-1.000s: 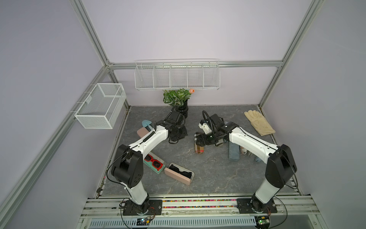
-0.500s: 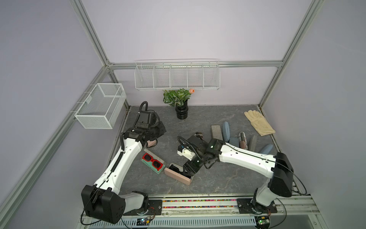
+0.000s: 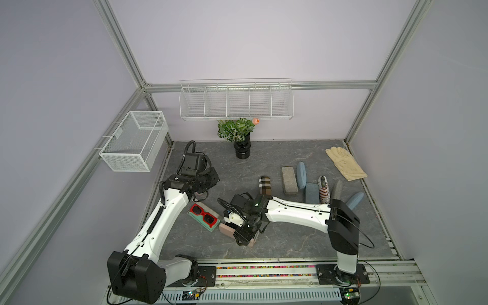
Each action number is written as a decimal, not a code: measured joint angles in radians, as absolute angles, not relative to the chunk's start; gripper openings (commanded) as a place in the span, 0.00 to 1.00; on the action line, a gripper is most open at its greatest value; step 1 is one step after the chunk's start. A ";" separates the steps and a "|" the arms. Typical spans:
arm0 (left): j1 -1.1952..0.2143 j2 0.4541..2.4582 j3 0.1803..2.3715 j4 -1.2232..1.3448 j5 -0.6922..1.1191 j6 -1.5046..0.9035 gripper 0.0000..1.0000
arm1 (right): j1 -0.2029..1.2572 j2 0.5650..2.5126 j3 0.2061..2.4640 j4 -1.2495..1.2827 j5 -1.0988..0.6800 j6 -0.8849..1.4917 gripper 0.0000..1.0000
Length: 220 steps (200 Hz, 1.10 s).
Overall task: Close the glasses case
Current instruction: Pick up the glasses case at the center of the board, then place the glasses case at the center of the board.
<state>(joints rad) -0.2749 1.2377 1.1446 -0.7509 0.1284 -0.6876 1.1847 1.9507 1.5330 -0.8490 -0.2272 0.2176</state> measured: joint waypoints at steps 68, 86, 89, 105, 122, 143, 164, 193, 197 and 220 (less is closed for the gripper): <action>-0.268 1.238 1.126 -0.751 0.132 -0.687 0.00 | 1.173 1.992 1.529 -0.834 -0.224 0.238 0.18; -0.268 1.238 1.126 -0.751 0.136 -0.687 0.00 | 1.153 1.976 1.501 -0.810 -0.229 0.255 0.15; -0.268 1.238 1.126 -0.751 0.136 -0.687 0.00 | 1.151 1.972 1.495 -0.805 -0.228 0.262 0.15; -0.268 1.238 1.125 -0.750 0.143 -0.687 0.00 | 1.125 1.953 1.467 -0.795 -0.224 0.282 0.13; -0.268 1.241 1.124 -0.747 0.152 -0.687 0.00 | 1.095 1.945 1.459 -0.791 -0.219 0.308 0.13; -0.268 1.253 1.121 -0.740 0.170 -0.687 0.00 | 1.057 1.945 1.460 -0.772 -0.209 0.356 0.13; -0.268 1.267 1.103 -0.719 0.197 -0.688 0.00 | 1.018 1.951 1.478 -0.763 -0.198 0.410 0.13; -0.268 1.284 1.073 -0.693 0.232 -0.688 0.00 | 0.990 2.033 1.617 -0.769 -0.173 0.475 0.15; -0.268 1.287 1.071 -0.692 0.235 -0.688 0.00 | 0.990 2.045 1.636 -0.768 -0.170 0.481 0.16; -0.268 1.293 1.055 -0.675 0.250 -0.688 0.00 | 0.990 2.121 1.739 -0.763 -0.160 0.532 0.19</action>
